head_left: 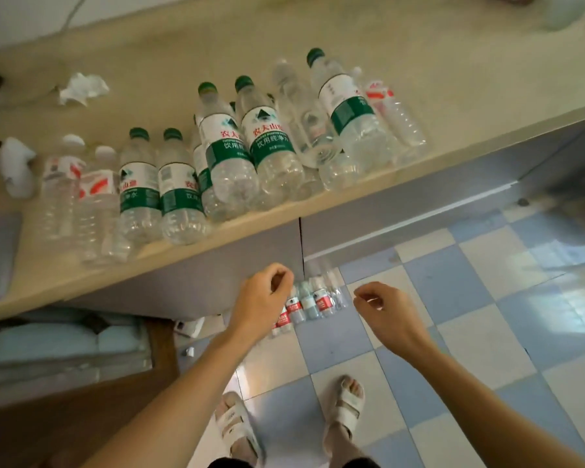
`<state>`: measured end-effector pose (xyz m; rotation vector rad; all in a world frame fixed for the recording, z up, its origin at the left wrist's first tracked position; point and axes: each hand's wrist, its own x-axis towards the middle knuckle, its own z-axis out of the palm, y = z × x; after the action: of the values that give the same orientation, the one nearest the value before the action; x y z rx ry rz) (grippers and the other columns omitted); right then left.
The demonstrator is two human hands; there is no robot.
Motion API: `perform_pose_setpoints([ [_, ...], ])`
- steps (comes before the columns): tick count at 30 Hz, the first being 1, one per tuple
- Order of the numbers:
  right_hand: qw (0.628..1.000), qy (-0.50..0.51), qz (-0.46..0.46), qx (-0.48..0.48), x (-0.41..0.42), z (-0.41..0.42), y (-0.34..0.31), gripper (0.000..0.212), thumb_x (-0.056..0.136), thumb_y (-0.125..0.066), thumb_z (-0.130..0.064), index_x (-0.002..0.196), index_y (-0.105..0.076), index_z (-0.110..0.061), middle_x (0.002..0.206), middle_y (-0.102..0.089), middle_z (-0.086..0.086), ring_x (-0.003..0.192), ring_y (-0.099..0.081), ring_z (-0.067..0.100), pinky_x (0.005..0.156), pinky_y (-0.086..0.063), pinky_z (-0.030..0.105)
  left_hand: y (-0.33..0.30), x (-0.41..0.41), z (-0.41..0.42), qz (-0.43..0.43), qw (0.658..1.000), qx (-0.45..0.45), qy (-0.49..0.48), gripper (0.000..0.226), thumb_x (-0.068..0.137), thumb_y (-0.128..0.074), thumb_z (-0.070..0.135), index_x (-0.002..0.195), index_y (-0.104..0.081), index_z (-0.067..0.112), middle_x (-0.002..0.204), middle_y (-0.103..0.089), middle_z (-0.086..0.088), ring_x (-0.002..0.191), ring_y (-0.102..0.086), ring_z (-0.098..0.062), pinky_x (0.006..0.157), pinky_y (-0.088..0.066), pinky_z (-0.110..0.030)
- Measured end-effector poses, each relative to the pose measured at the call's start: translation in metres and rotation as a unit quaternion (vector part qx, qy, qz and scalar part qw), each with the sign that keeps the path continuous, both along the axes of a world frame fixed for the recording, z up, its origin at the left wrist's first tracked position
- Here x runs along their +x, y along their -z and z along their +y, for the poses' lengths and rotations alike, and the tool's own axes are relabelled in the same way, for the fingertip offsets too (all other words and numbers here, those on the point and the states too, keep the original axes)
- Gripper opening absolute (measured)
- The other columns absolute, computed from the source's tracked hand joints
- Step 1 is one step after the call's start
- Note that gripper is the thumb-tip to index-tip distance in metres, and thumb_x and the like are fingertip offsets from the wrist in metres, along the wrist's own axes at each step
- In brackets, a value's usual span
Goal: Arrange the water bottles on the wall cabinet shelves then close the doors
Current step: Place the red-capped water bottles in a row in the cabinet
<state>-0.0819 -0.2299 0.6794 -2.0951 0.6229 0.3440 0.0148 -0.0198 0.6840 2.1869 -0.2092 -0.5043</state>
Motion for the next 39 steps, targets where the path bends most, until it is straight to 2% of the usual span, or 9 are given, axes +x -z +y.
perform_pose_setpoints([
  [7,0.99,0.025,0.137,0.028,-0.029,0.033,0.125,0.028,0.101,-0.056,-0.021,0.127,-0.065,-0.016,0.116,-0.067,-0.002,0.096,-0.067,0.017,0.084,-0.053,0.027,0.149,-0.016,0.054,0.094,0.992,0.068,-0.054,0.016,0.1,-0.058,0.034,0.09,-0.064,0.023,0.086,-0.071,0.005,0.077,-0.068,-0.015,0.07,-0.06,-0.042],
  [12,0.977,0.024,0.201,0.066,-0.012,0.076,0.256,0.029,0.097,-0.058,-0.015,0.125,-0.065,-0.014,0.112,-0.069,0.003,0.092,-0.069,0.021,0.087,-0.061,0.039,0.278,-0.01,0.112,0.116,0.979,0.155,-0.068,0.021,0.096,-0.06,0.047,0.091,-0.059,0.026,0.086,-0.069,0.007,0.074,-0.067,-0.012,0.062,-0.053,-0.028],
  [17,0.97,0.024,0.226,0.089,0.017,0.122,0.389,0.027,0.094,-0.059,-0.012,0.119,-0.069,-0.012,0.103,-0.071,0.009,0.092,-0.071,0.026,0.086,-0.061,0.044,0.403,-0.008,0.148,0.162,0.966,0.176,-0.095,0.027,0.093,-0.064,0.048,0.096,-0.061,0.021,0.093,-0.071,0.0,0.081,-0.07,-0.022,0.075,-0.06,-0.041],
  [22,0.976,-0.038,0.205,0.062,0.033,0.152,0.508,0.034,0.092,-0.056,-0.015,0.123,-0.067,-0.014,0.111,-0.069,0.01,0.09,-0.064,0.023,0.07,-0.05,0.028,0.522,-0.011,0.153,0.18,0.966,0.148,-0.113,0.03,0.093,-0.066,0.045,0.104,-0.064,0.017,0.098,-0.072,-0.003,0.082,-0.07,-0.026,0.079,-0.06,-0.046],
  [26,0.983,-0.084,0.159,0.024,0.048,0.156,0.589,0.036,0.092,-0.057,-0.014,0.128,-0.064,-0.015,0.121,-0.068,0.008,0.094,-0.059,0.021,0.079,-0.044,0.025,0.607,-0.01,0.139,0.182,0.967,0.128,-0.123,0.042,0.092,-0.067,0.047,0.123,-0.06,0.019,0.101,-0.068,-0.002,0.087,-0.068,-0.023,0.082,-0.059,-0.048],
  [29,0.982,-0.137,0.127,0.003,0.064,0.157,0.636,0.046,0.091,-0.057,-0.01,0.137,-0.057,-0.017,0.134,-0.061,0.01,0.116,-0.059,0.03,0.093,-0.046,0.031,0.659,-0.007,0.129,0.184,0.965,0.108,-0.152,0.061,0.089,-0.071,0.049,0.14,-0.05,0.021,0.116,-0.063,-0.008,0.099,-0.065,-0.028,0.085,-0.058,-0.049],
  [33,0.973,-0.197,0.121,-0.006,0.081,0.167,0.682,0.063,0.092,-0.052,-0.004,0.152,-0.036,-0.016,0.151,-0.04,0.01,0.137,-0.04,0.034,0.112,-0.037,0.045,0.714,0.003,0.118,0.172,0.965,0.056,-0.189,0.07,0.09,-0.074,0.038,0.15,-0.041,0.023,0.123,-0.065,-0.001,0.105,-0.062,-0.019,0.084,-0.052,-0.027],
  [35,0.972,-0.195,0.127,-0.004,0.082,0.176,0.697,0.074,0.091,-0.053,-0.004,0.158,-0.024,-0.019,0.16,-0.028,0.008,0.145,-0.028,0.036,0.118,-0.031,0.049,0.734,0.005,0.115,0.181,0.962,0.041,-0.199,0.077,0.092,-0.073,0.031,0.157,-0.032,0.026,0.133,-0.064,-0.002,0.11,-0.061,-0.016,0.092,-0.048,-0.028],
  [39,0.978,-0.177,0.105,-0.008,0.065,0.186,0.72,0.087,0.088,-0.058,-0.006,0.161,-0.015,-0.024,0.168,-0.006,0.002,0.151,-0.008,0.033,0.12,-0.021,0.052,0.757,-0.002,0.116,0.208,0.945,-0.042,-0.247,0.086,0.093,-0.072,0.026,0.16,-0.018,0.034,0.133,-0.063,0.003,0.111,-0.062,-0.012,0.09,-0.05,-0.023],
])
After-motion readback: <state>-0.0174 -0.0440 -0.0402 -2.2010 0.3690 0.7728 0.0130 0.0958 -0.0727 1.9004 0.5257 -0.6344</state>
